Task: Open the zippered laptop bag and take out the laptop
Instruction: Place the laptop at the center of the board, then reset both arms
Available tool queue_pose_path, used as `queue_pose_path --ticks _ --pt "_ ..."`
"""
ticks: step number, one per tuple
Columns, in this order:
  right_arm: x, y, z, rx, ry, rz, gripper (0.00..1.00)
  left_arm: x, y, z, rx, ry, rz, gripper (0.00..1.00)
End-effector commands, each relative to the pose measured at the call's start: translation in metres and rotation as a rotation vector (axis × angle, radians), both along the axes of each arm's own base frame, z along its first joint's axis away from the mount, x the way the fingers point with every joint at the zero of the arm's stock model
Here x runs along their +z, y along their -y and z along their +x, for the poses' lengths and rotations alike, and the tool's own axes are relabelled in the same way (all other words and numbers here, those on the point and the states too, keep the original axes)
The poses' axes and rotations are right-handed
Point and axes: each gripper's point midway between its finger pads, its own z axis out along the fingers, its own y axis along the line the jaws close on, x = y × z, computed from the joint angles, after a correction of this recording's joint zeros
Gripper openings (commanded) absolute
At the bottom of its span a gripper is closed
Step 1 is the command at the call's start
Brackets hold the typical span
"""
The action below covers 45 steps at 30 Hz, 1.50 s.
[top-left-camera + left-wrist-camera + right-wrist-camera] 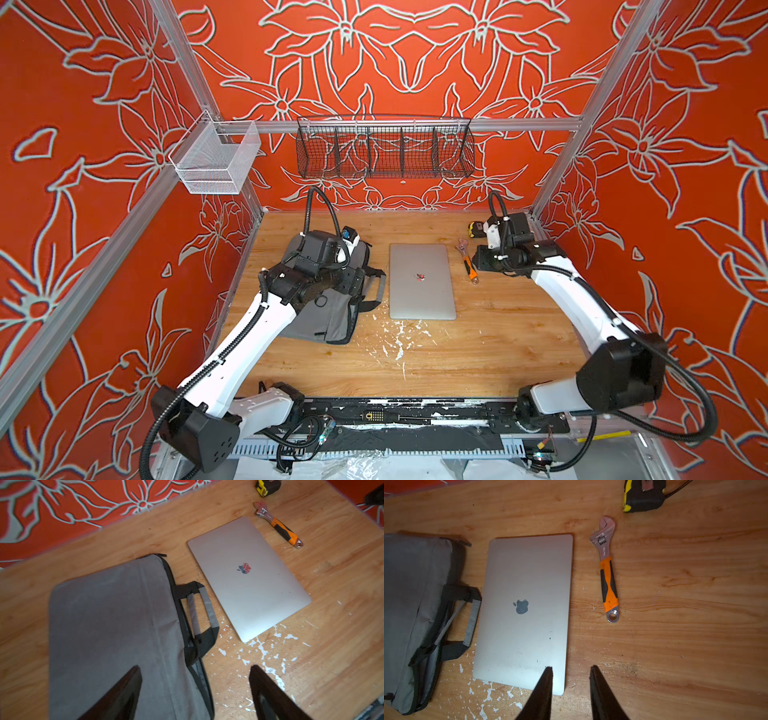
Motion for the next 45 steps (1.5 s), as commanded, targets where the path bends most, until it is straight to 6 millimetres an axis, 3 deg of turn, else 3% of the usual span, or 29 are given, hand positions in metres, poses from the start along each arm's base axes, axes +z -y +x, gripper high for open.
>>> queue_pose_path --ticks 1,8,12,17,21,25,26,27,28,36,43,45 --pt "0.02 0.016 -0.015 -0.011 0.053 -0.089 0.35 0.014 -0.03 0.0 0.116 0.047 0.062 0.87" --pt "0.058 0.041 -0.038 -0.079 0.256 -0.153 0.43 0.04 -0.066 -0.004 0.267 0.147 -0.017 0.92" --pt "0.064 0.06 -0.049 -0.151 0.34 -0.208 0.55 0.048 -0.082 -0.01 0.319 0.215 -0.076 0.97" --pt "0.059 0.083 -0.06 -0.231 0.4 -0.302 0.66 0.038 -0.113 -0.016 0.461 0.324 -0.054 0.98" --pt "0.051 0.091 -0.068 -0.259 0.476 -0.331 0.73 0.023 -0.126 -0.023 0.523 0.435 -0.071 0.98" --pt "0.033 0.095 -0.073 -0.261 0.552 -0.35 0.77 -0.008 -0.136 -0.028 0.588 0.481 -0.097 0.97" --pt "0.027 0.095 -0.074 -0.263 0.572 -0.348 0.8 -0.016 -0.138 -0.03 0.605 0.49 -0.11 0.98" --pt "0.021 0.095 -0.075 -0.264 0.593 -0.345 0.93 -0.026 -0.141 -0.031 0.63 0.493 -0.125 0.97" --pt "0.016 0.094 -0.076 -0.258 0.611 -0.34 0.97 -0.033 -0.143 -0.033 0.649 0.496 -0.136 0.97" --pt "-0.025 0.094 -0.086 -0.254 0.707 -0.332 0.97 -0.079 -0.162 -0.041 0.739 0.503 -0.07 0.97" --pt "-0.055 0.102 -0.091 -0.307 0.711 -0.33 0.97 -0.123 -0.155 -0.033 0.712 0.45 -0.066 0.97" --pt "-0.064 0.101 -0.089 -0.294 0.681 -0.34 0.97 -0.128 -0.158 -0.029 0.729 0.444 -0.055 0.97"
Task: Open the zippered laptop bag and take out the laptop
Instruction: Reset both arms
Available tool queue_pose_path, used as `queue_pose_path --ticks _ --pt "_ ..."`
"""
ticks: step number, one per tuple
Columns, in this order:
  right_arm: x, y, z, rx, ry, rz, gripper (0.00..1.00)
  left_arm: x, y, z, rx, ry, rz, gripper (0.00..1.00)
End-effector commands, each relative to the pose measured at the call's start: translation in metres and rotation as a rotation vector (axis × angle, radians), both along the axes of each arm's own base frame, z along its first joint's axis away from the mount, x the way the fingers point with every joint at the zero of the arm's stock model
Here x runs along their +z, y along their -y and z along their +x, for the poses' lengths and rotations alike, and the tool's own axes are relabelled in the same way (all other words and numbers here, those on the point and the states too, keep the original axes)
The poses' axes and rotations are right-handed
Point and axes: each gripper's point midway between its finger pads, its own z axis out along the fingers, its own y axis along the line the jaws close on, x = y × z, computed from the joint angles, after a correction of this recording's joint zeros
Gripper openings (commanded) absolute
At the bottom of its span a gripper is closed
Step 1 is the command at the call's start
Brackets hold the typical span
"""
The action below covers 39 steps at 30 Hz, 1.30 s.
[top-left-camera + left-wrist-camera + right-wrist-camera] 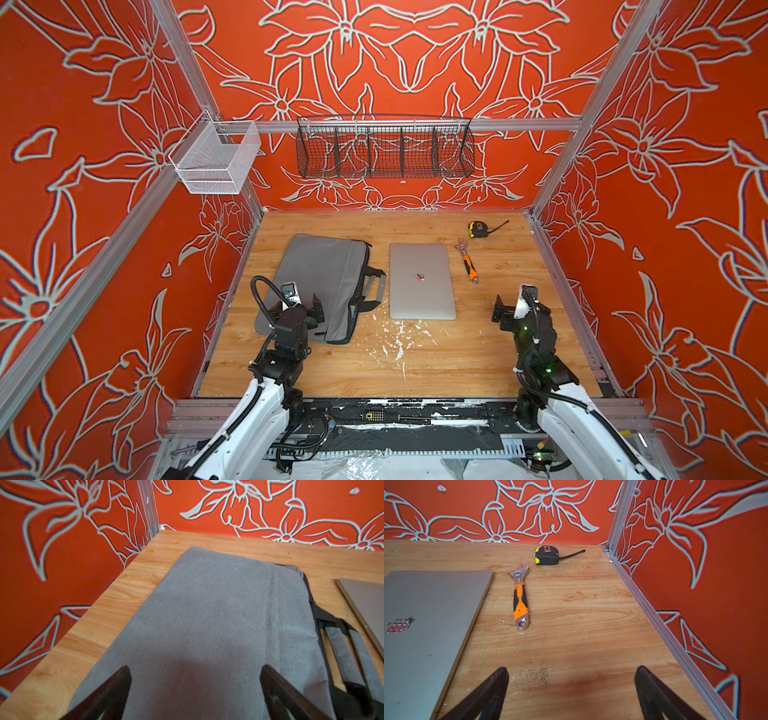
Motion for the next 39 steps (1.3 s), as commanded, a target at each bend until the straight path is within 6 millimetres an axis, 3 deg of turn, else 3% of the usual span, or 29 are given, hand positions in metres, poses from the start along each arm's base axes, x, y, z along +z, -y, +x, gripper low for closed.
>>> queue_pose_path --ticks 1,6,12,18,26,29,39 --pt "0.01 0.002 0.007 -0.019 0.052 0.003 0.97 0.007 -0.002 0.01 0.018 0.042 -0.001 0.97" --pt "-0.001 0.002 0.02 -0.036 0.026 0.007 0.97 0.003 -0.01 0.022 0.023 0.019 -0.012 0.97" --pt "-0.009 0.005 0.052 -0.08 -0.057 0.003 0.97 -0.002 -0.019 0.041 0.012 -0.031 -0.07 0.97" --pt "-0.022 0.0 0.09 -0.064 -0.171 -0.021 0.98 -0.016 -0.008 0.069 -0.08 -0.119 -0.064 0.97" --pt "-0.021 0.007 0.094 -0.048 -0.144 -0.02 0.97 -0.042 -0.004 0.077 -0.095 -0.112 -0.085 0.97" --pt "-0.026 0.014 0.095 -0.061 -0.048 0.007 0.97 -0.044 -0.001 0.084 -0.114 -0.146 -0.086 0.97" --pt "-0.033 0.014 0.096 -0.051 -0.104 0.018 0.97 -0.044 0.0 0.086 -0.121 -0.148 -0.084 0.97"
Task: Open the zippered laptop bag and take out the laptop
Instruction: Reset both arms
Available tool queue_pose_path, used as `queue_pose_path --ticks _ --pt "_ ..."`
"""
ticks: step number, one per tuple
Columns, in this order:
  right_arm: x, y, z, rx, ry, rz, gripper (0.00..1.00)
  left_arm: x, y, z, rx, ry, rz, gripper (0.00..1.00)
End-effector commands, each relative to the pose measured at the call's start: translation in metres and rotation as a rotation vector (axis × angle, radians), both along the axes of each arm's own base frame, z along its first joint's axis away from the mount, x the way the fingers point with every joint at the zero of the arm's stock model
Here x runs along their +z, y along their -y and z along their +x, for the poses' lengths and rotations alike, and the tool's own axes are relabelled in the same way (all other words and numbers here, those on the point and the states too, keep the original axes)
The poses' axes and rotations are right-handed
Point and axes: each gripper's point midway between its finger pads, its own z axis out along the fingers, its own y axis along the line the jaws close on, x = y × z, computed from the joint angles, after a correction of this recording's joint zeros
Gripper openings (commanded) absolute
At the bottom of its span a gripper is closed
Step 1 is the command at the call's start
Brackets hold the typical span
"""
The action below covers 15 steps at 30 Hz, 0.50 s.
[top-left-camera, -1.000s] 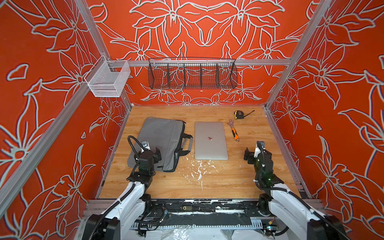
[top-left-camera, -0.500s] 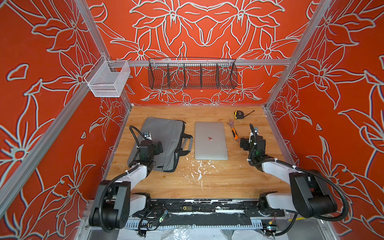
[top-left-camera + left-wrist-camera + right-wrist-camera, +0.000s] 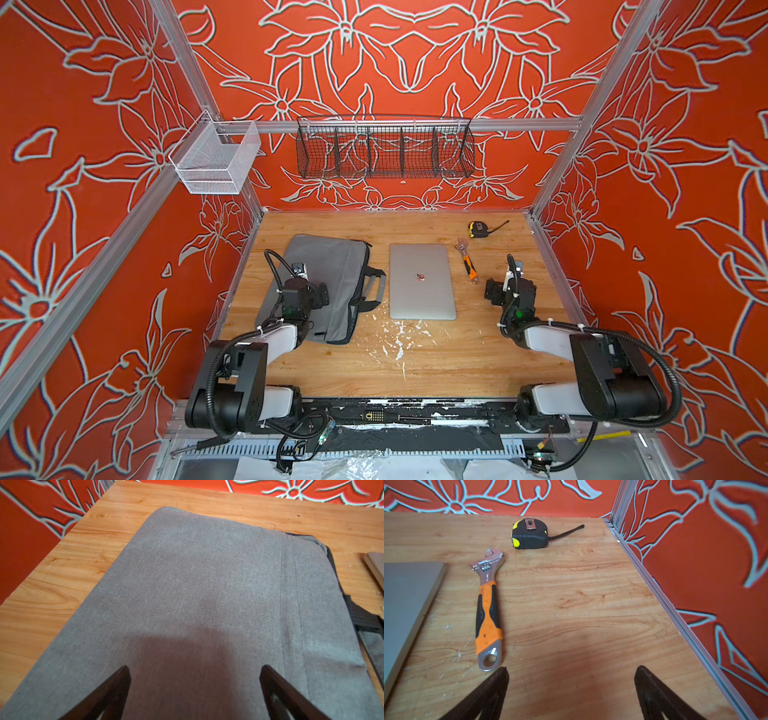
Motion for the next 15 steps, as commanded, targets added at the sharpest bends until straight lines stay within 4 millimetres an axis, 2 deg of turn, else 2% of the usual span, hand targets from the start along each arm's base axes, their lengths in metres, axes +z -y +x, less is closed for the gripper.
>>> queue_pose_path --ticks 1,15 --pt "0.0108 -0.0009 0.0059 0.012 0.043 0.005 0.98 0.0054 -0.0002 0.0043 -0.01 0.018 0.004 0.97" --pt "0.0103 -0.0013 0.0058 0.014 0.036 0.005 0.97 0.0056 0.0 0.0044 -0.011 0.019 0.004 0.97"
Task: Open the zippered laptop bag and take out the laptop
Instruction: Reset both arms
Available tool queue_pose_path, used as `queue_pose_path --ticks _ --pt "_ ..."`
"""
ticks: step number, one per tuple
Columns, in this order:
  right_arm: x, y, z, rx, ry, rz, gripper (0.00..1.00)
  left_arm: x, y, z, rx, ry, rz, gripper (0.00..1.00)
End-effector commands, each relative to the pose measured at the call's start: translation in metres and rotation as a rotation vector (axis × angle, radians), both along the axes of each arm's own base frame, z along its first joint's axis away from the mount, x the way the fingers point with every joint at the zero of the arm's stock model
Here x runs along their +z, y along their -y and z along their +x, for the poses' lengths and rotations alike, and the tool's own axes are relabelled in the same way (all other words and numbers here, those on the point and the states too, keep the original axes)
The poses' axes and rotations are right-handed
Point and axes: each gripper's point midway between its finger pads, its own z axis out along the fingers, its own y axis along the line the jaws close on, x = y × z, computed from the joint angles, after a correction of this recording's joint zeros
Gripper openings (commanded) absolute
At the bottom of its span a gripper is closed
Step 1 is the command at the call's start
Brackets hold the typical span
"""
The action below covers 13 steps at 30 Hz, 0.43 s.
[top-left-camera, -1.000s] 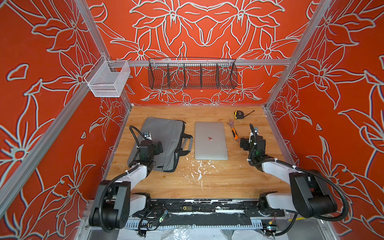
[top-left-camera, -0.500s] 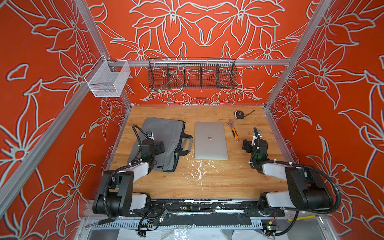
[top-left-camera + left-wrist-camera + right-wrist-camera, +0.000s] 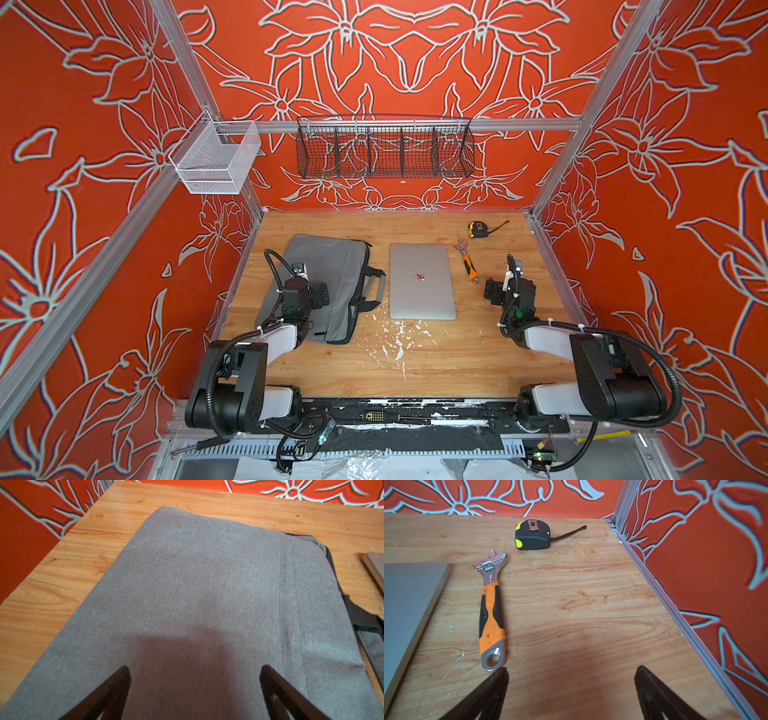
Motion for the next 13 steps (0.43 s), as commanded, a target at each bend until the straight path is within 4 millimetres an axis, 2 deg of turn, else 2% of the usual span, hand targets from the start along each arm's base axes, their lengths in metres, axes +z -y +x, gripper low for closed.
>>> queue_pose_path --ticks 1,13 --pt "0.0103 0.0002 0.0052 0.005 0.034 0.002 0.97 0.0051 -0.0002 0.0042 -0.009 0.017 0.005 0.97" --pt "0.0109 0.0006 0.0053 0.005 0.036 0.0 0.97 0.0046 -0.0001 0.0046 -0.01 0.014 0.004 0.97"
